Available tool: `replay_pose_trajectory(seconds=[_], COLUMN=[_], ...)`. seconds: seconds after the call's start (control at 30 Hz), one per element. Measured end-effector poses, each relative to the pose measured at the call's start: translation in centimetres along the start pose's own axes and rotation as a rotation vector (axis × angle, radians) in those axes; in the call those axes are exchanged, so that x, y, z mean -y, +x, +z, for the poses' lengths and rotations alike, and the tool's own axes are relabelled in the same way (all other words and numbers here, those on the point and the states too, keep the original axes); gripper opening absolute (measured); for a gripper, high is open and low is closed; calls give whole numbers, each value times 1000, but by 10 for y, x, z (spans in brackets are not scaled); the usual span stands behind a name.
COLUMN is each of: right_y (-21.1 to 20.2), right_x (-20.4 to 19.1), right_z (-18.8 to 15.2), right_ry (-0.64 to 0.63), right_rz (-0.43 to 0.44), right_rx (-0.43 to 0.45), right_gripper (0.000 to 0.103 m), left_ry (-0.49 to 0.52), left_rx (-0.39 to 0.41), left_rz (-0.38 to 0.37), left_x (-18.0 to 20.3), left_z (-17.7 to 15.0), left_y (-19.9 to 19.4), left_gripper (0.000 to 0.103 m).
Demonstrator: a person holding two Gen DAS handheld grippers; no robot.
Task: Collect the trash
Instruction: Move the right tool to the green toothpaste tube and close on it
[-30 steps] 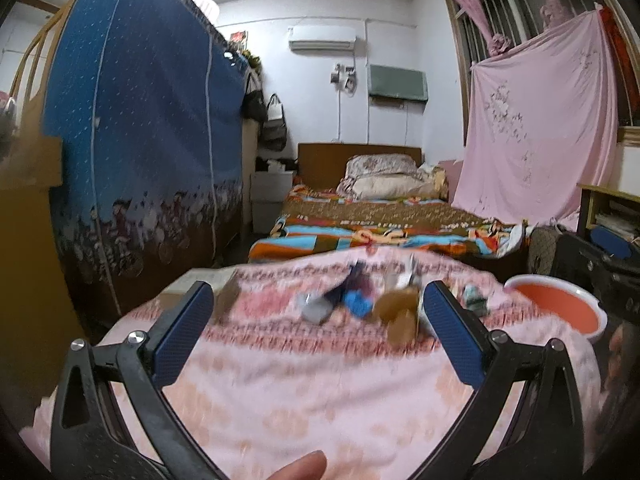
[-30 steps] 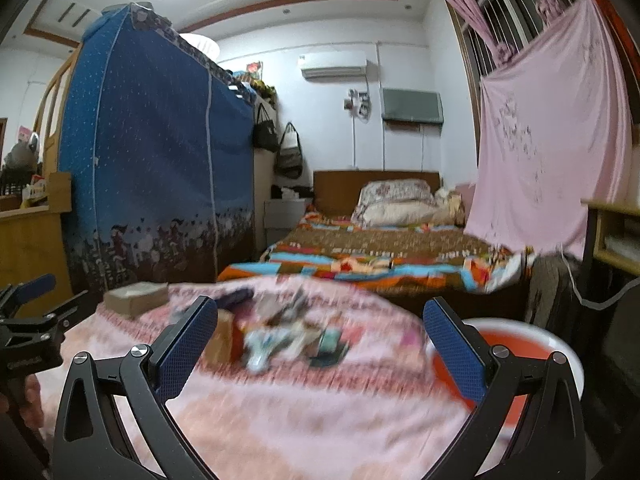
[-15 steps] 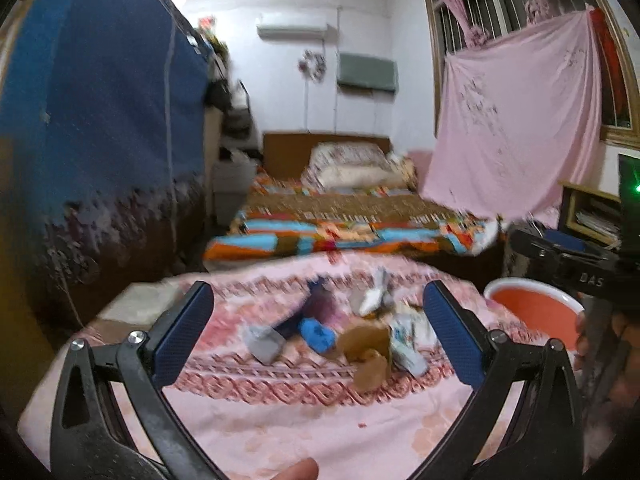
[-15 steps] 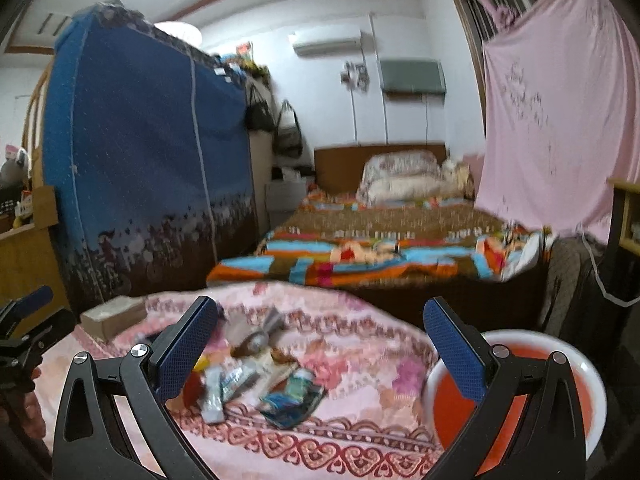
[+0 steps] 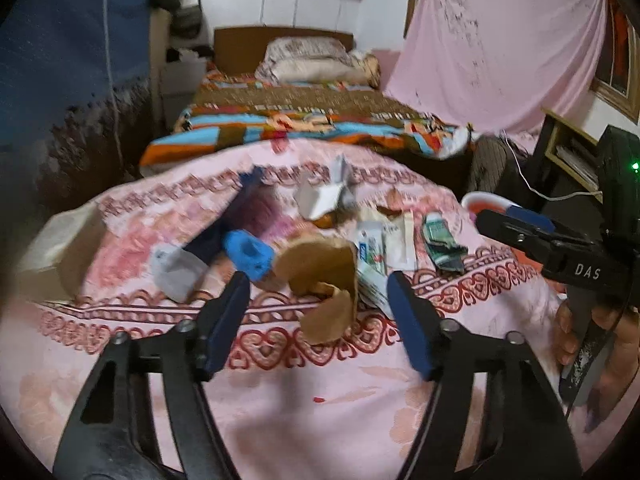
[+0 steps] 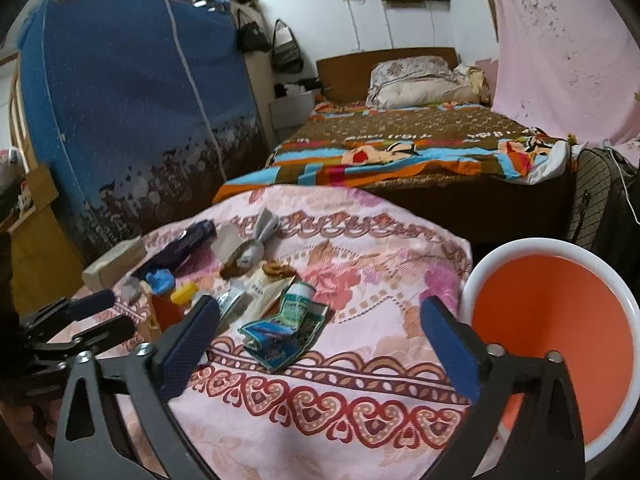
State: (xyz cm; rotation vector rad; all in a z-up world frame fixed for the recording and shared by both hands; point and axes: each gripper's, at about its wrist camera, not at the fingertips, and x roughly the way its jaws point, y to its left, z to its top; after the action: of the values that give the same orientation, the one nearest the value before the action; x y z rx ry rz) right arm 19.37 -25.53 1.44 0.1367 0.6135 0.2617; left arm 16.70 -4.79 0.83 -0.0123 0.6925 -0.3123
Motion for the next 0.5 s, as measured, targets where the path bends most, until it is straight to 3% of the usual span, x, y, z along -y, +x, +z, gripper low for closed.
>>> replay_pose_trajectory(seconds=[0.07,0.2,0.3,0.5], right_y=[7,23,34,41], right_x=[-4,-7,-8,-11], right_z=[-1,-3,-5,-8], right_ry=[-14,-22,-11,-17], right_rz=[16,41,68,92], right_rx=[-35,-103,-160,-193], right_gripper=[83,78,67,43], left_ry=[2,3,4,-12], left_rx=[-32,-86,-94,-56], left_rz=[-20,-44,-56,-68], left_x=[2,2,3,-1], left_z=[0,-1,-2,-1], left_y=[5,17,20,11], left_gripper=[41,22,11,7])
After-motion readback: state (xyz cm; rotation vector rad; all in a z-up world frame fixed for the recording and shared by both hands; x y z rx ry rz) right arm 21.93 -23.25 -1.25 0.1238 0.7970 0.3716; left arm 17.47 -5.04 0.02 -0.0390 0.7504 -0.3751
